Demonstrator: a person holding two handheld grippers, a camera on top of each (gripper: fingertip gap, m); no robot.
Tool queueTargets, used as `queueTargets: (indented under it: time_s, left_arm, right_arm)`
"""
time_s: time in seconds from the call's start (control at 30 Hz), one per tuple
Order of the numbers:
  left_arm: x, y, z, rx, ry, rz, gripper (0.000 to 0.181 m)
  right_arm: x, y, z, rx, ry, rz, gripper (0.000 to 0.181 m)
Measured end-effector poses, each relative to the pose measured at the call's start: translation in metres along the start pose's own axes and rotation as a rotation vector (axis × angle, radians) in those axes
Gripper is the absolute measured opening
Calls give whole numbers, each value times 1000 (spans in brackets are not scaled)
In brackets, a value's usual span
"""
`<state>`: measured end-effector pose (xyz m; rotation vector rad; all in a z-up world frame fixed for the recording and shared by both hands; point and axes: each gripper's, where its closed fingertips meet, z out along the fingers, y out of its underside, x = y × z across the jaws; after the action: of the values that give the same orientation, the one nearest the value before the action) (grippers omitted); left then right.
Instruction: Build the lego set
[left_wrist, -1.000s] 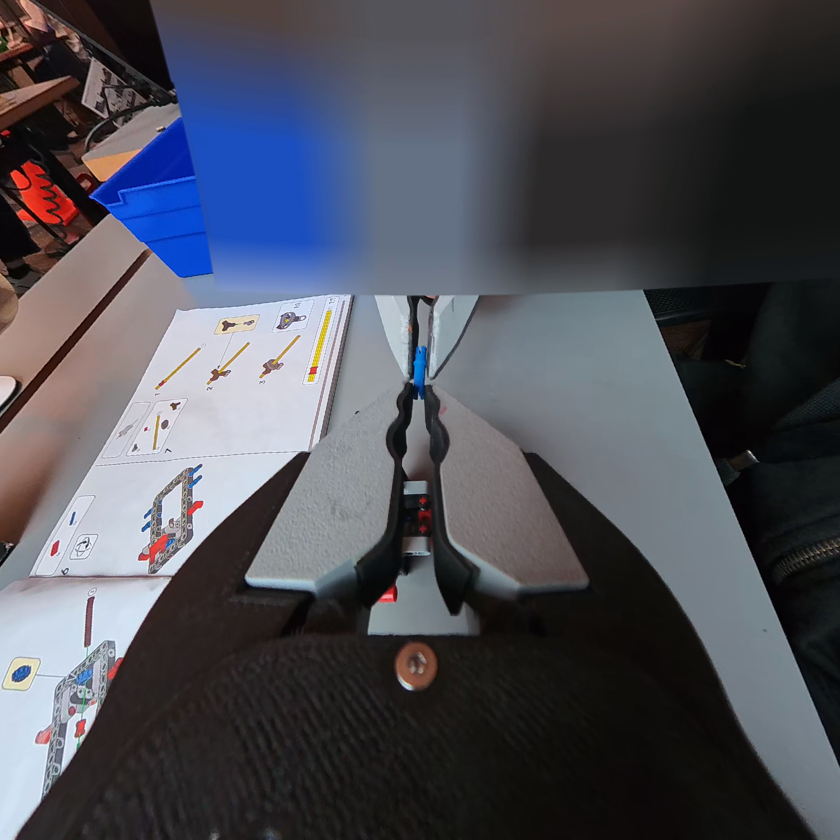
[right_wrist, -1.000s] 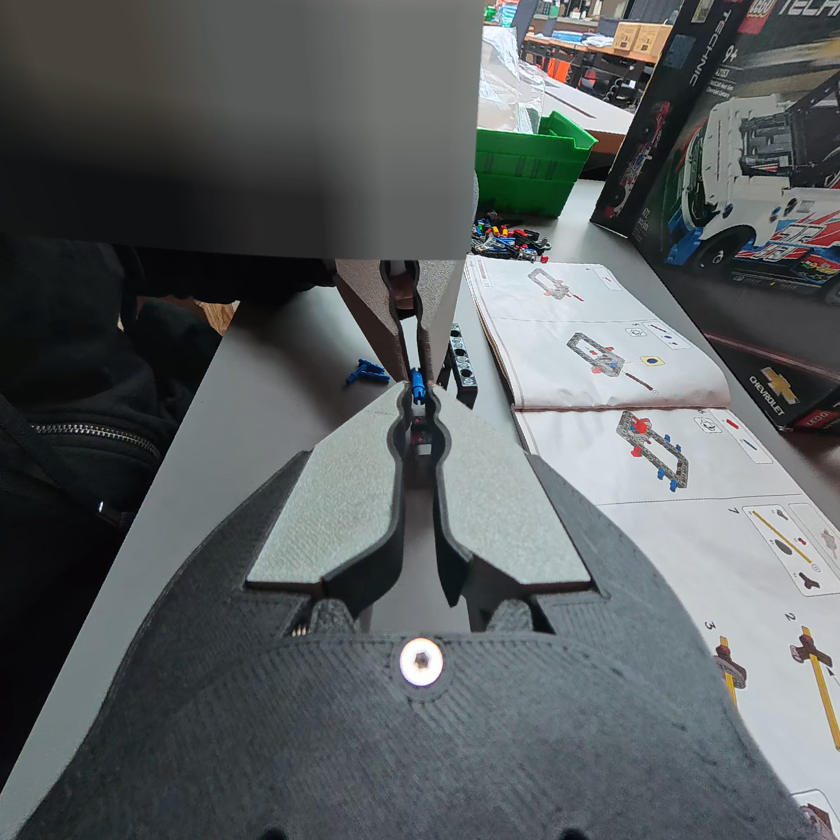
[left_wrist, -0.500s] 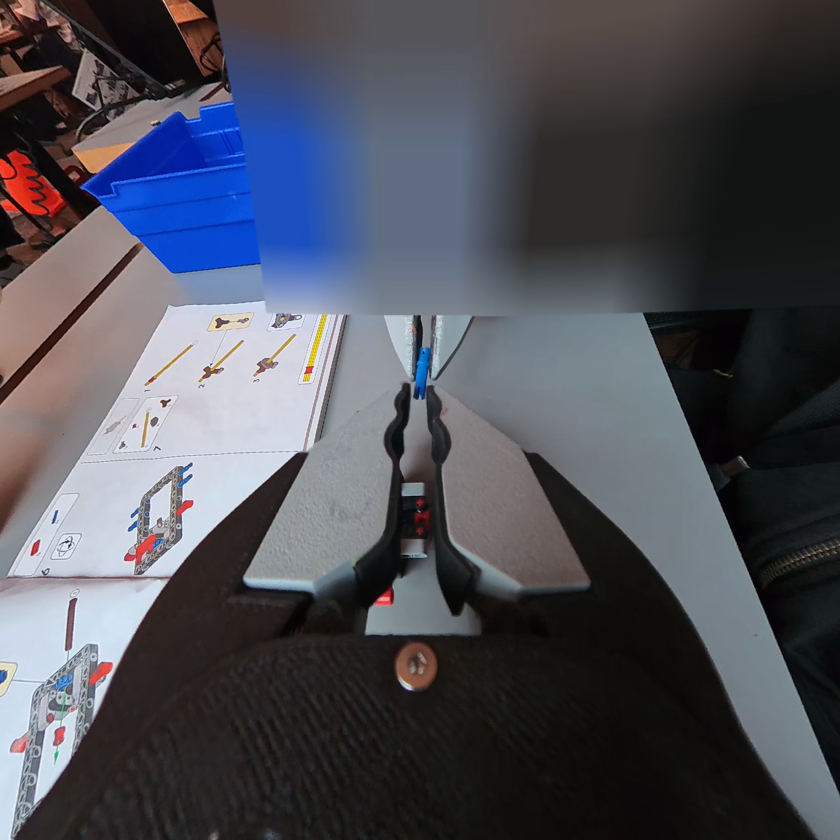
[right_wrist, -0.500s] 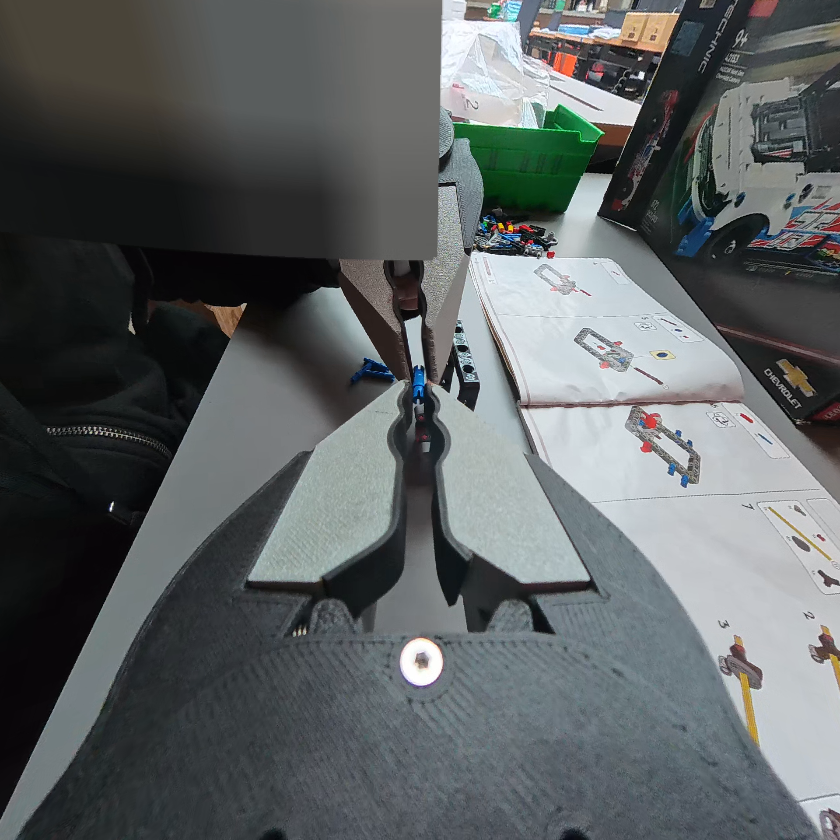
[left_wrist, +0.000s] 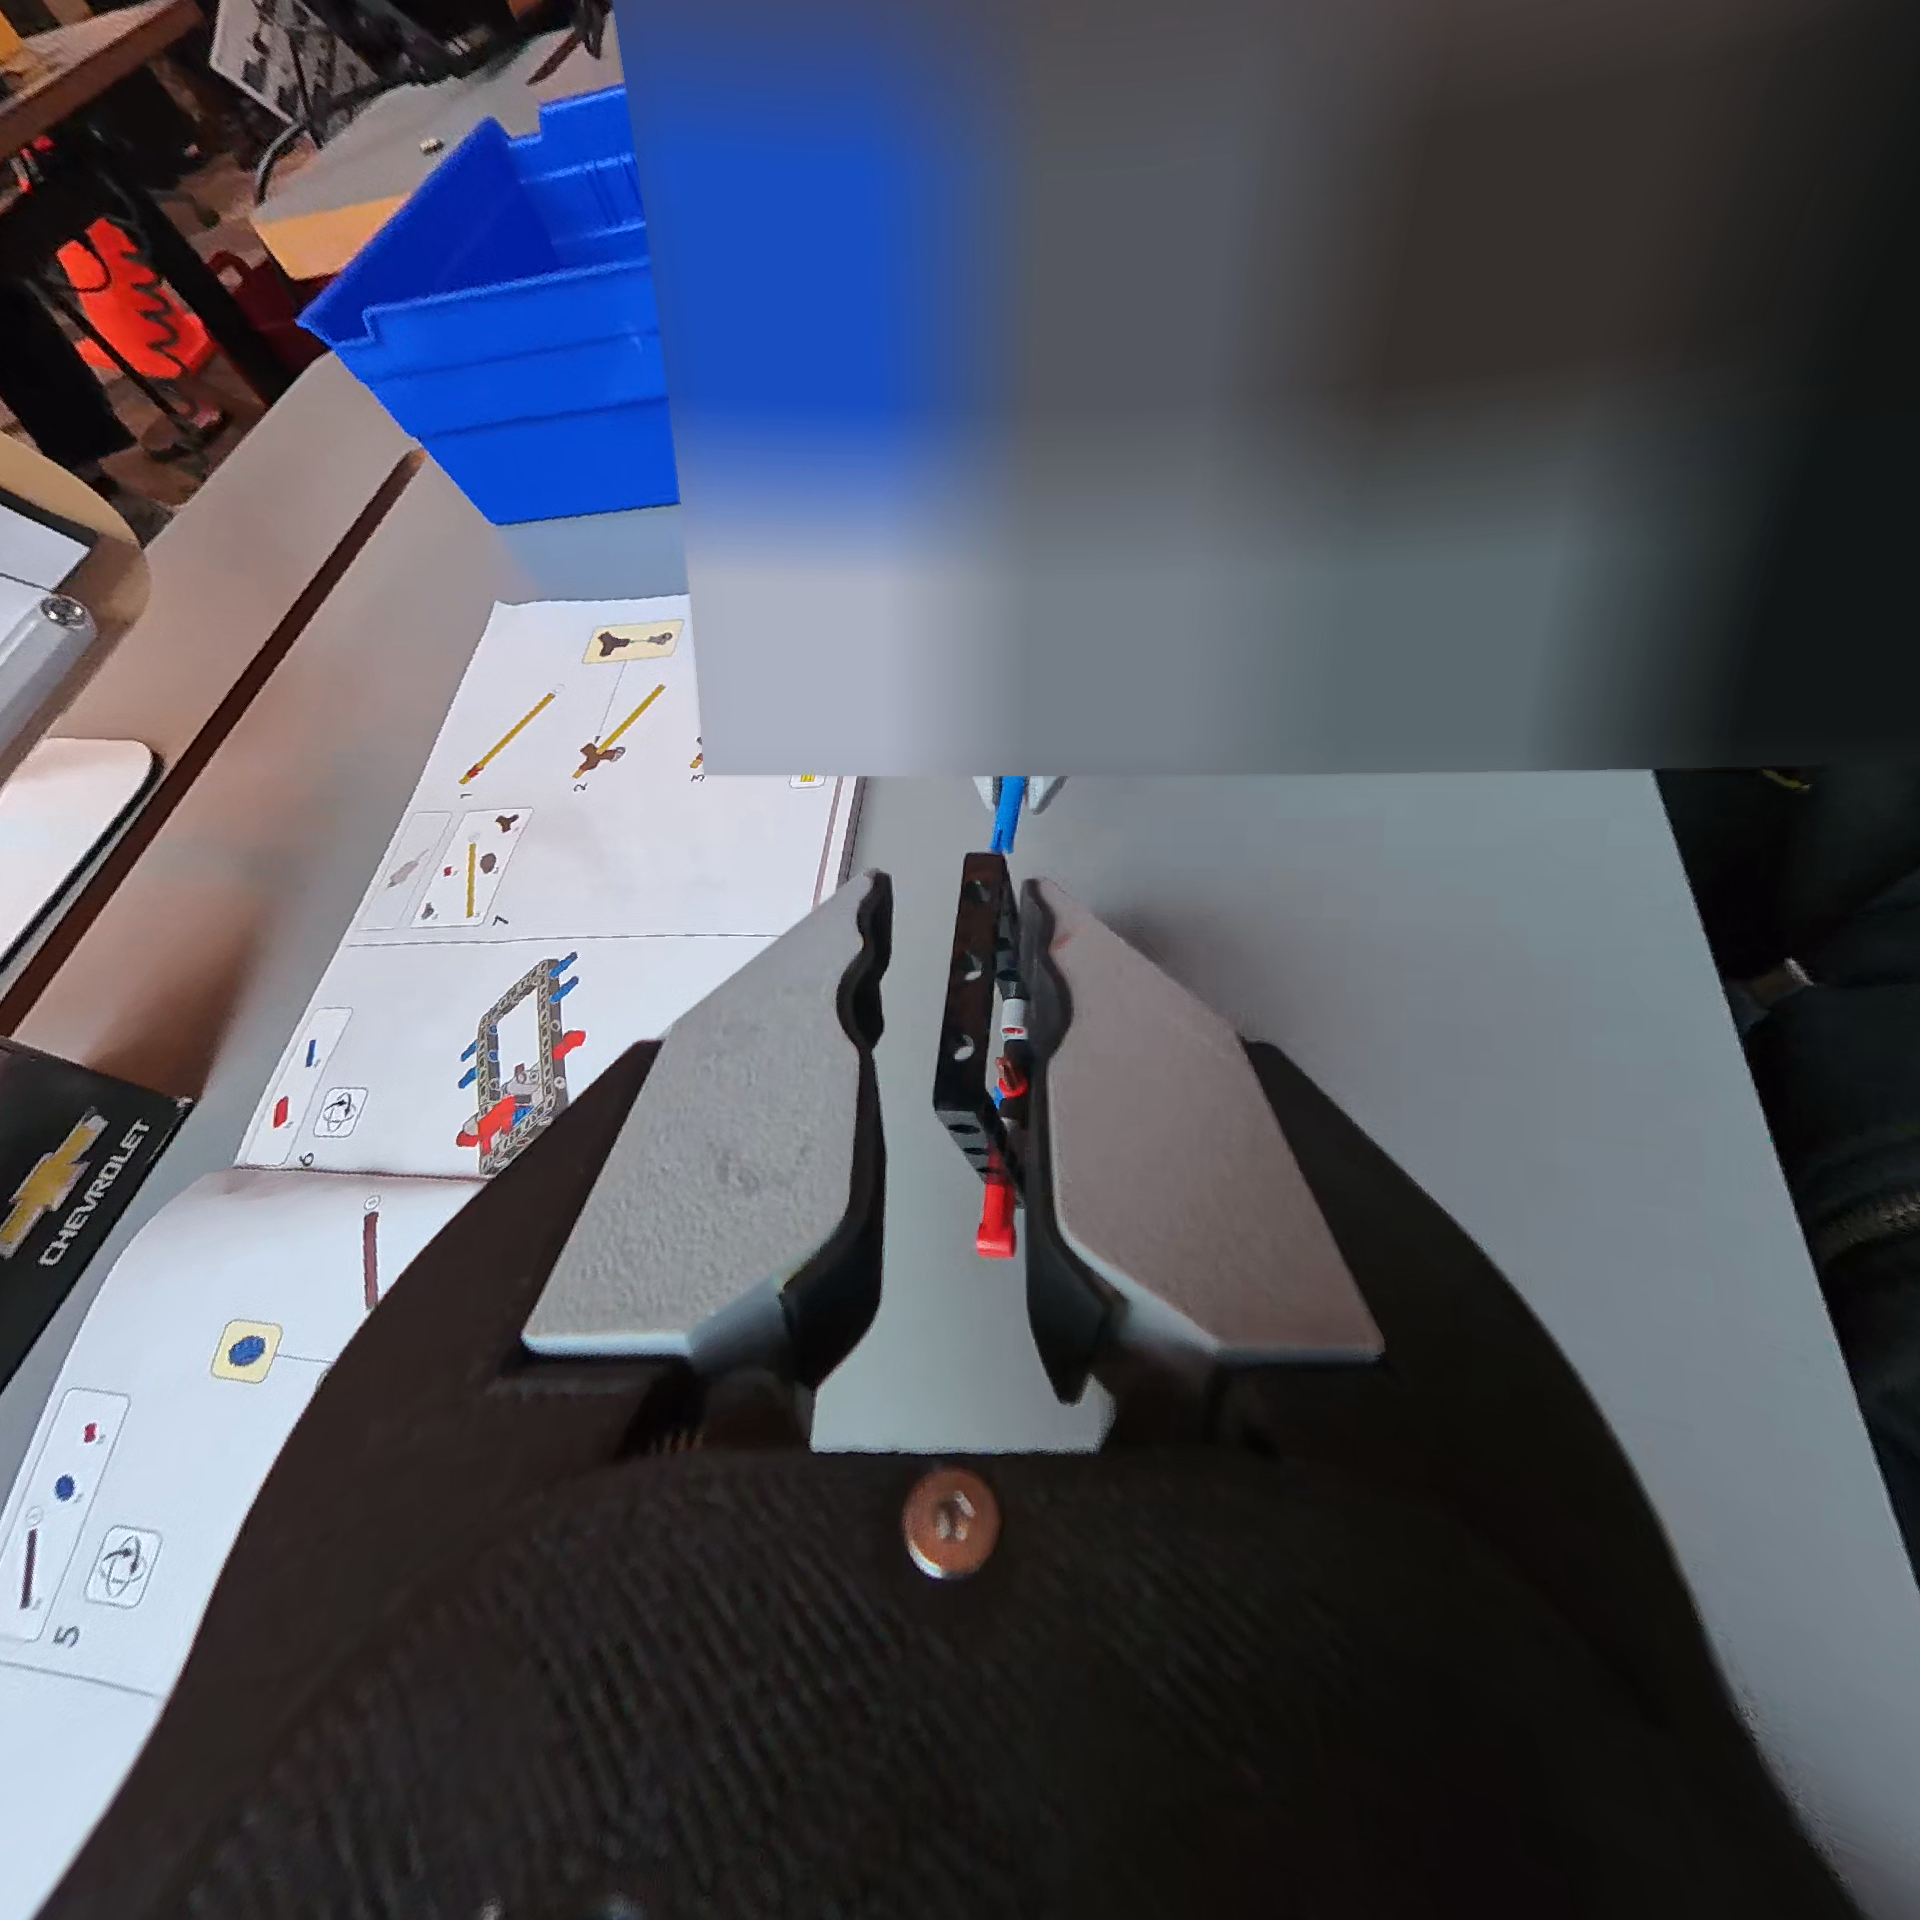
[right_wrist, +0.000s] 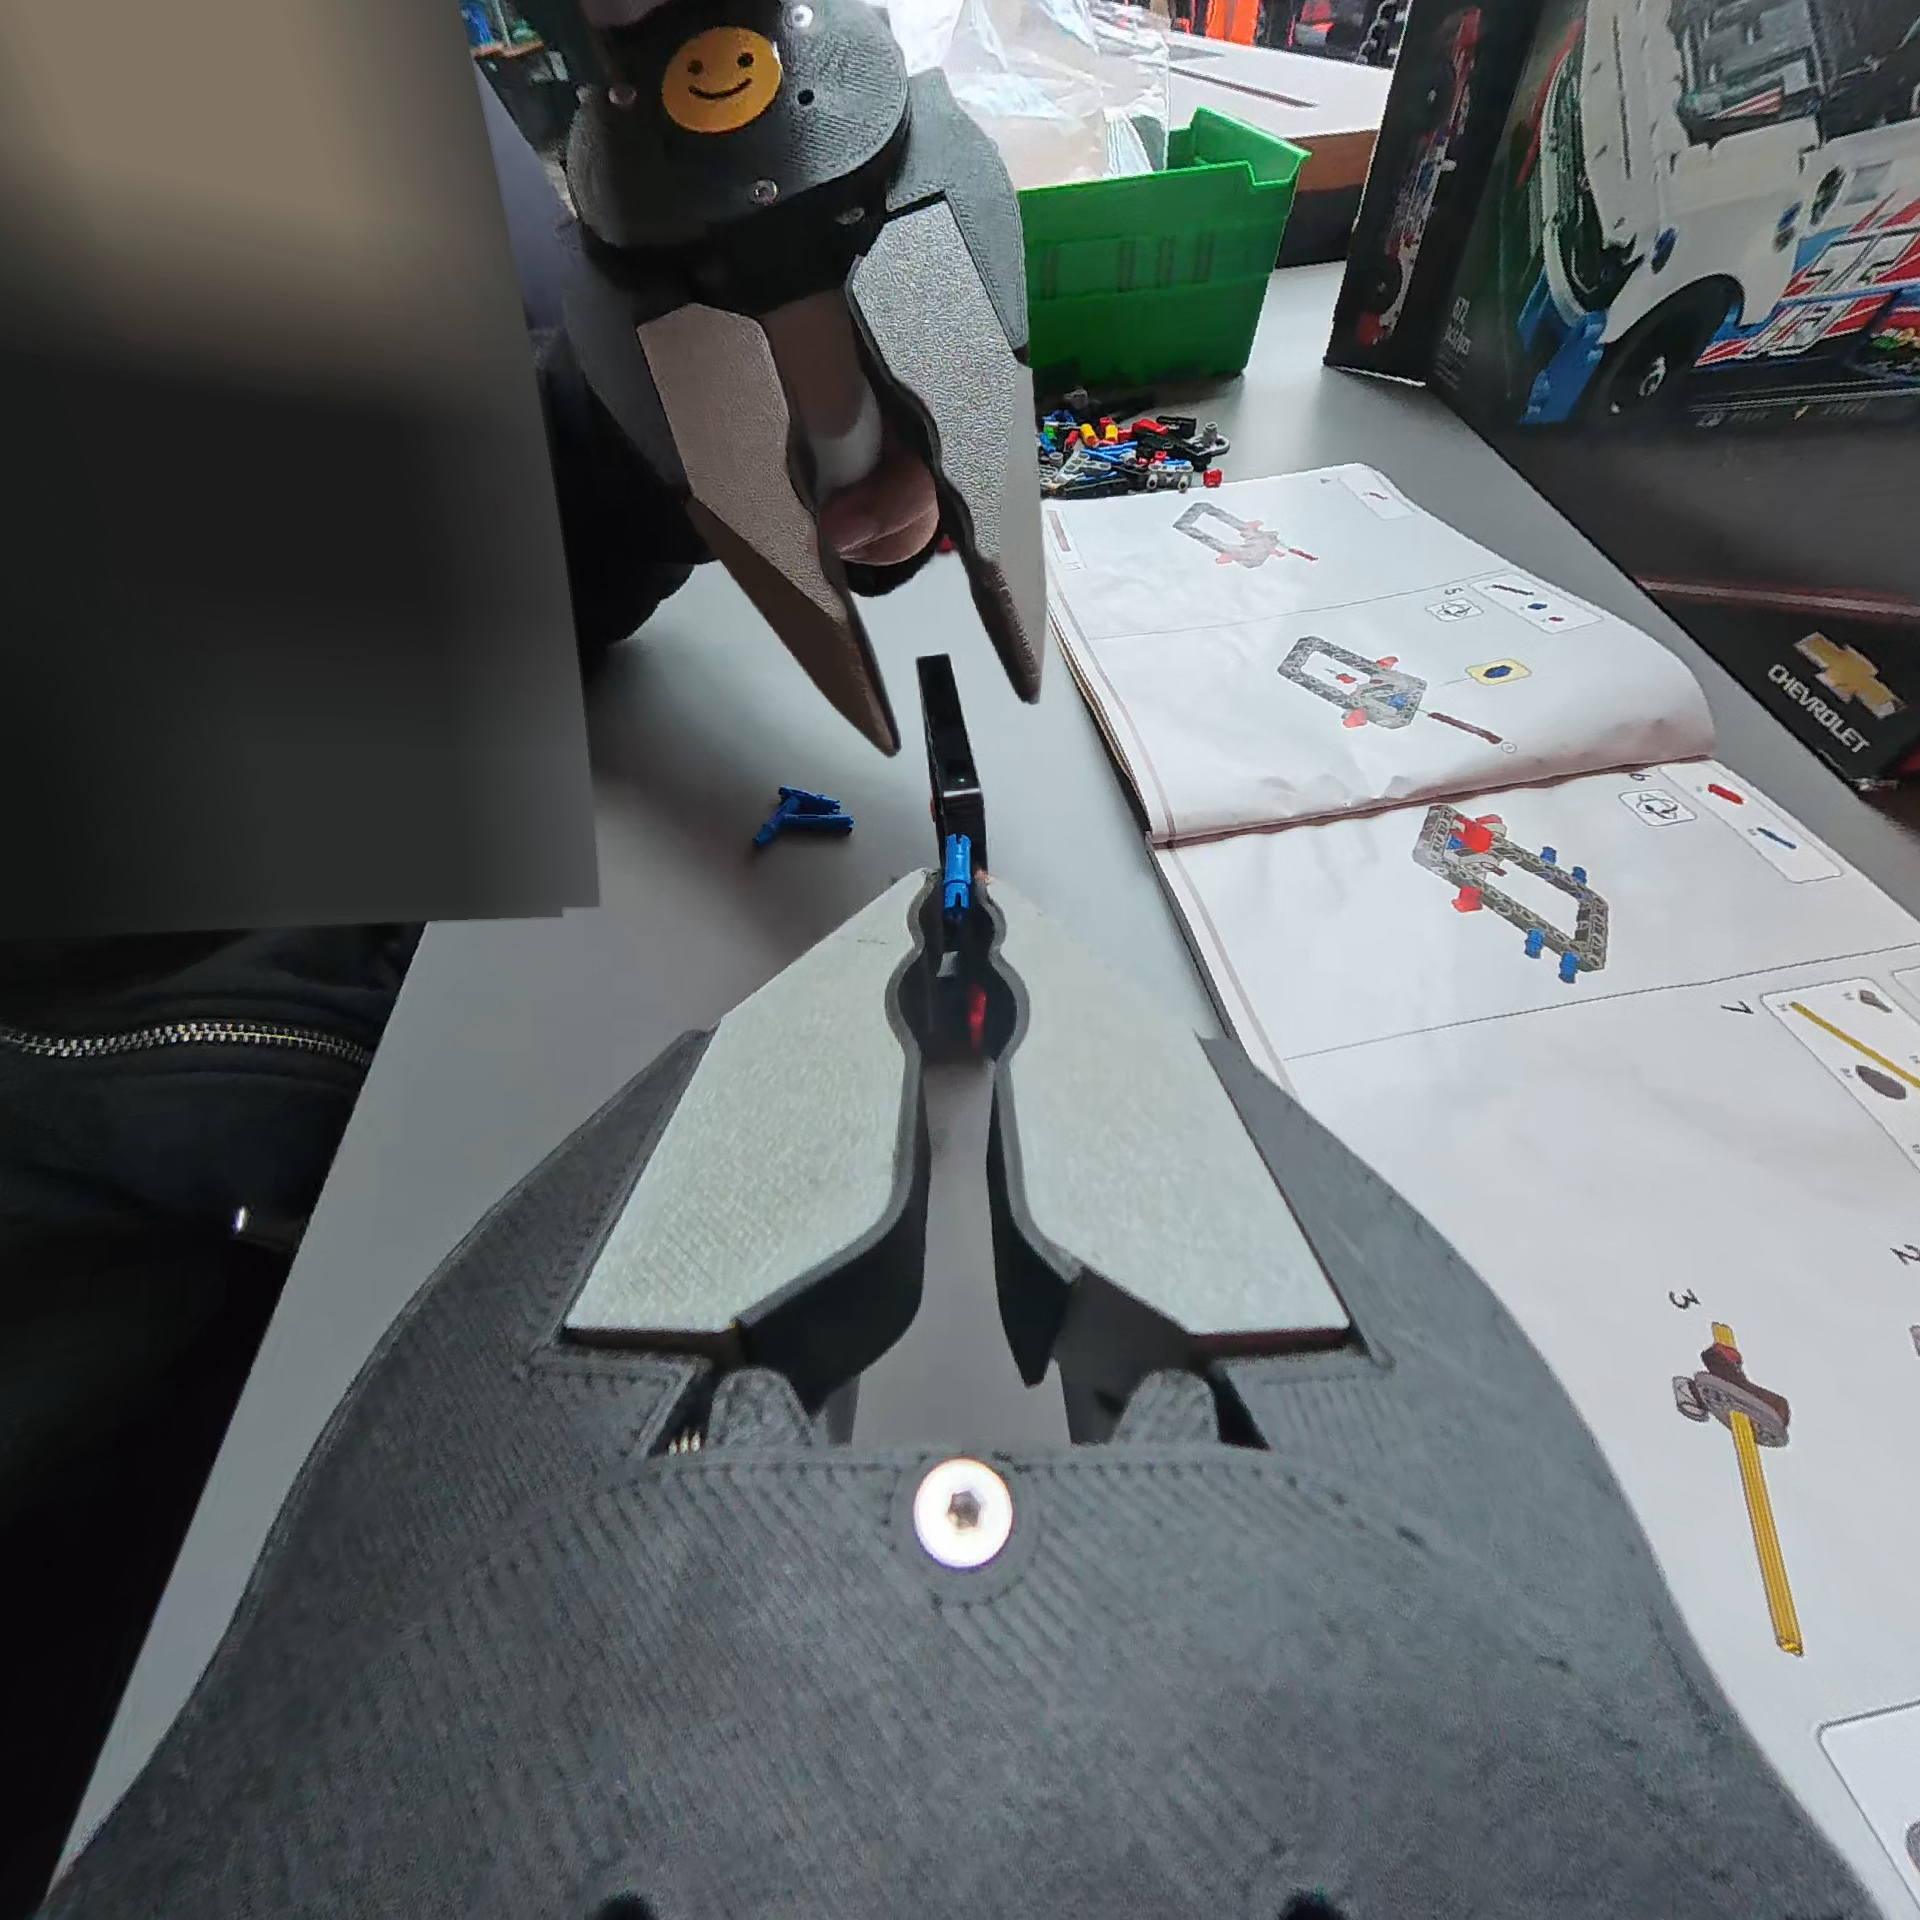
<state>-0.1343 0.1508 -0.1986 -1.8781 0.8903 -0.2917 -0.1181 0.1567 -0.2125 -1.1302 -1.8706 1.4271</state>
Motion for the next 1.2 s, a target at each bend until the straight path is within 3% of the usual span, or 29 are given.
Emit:
queueTargets:
  time_s: [0.5,1.2]
  left_arm:
    - [6,14,23,-25,49,14,8]
    - [16,16,16,78,191,-74,6]
  right_arm:
    - [4,3,3,15,-45,105,1]
    - [-5,3,12,39,-147,-40,1]
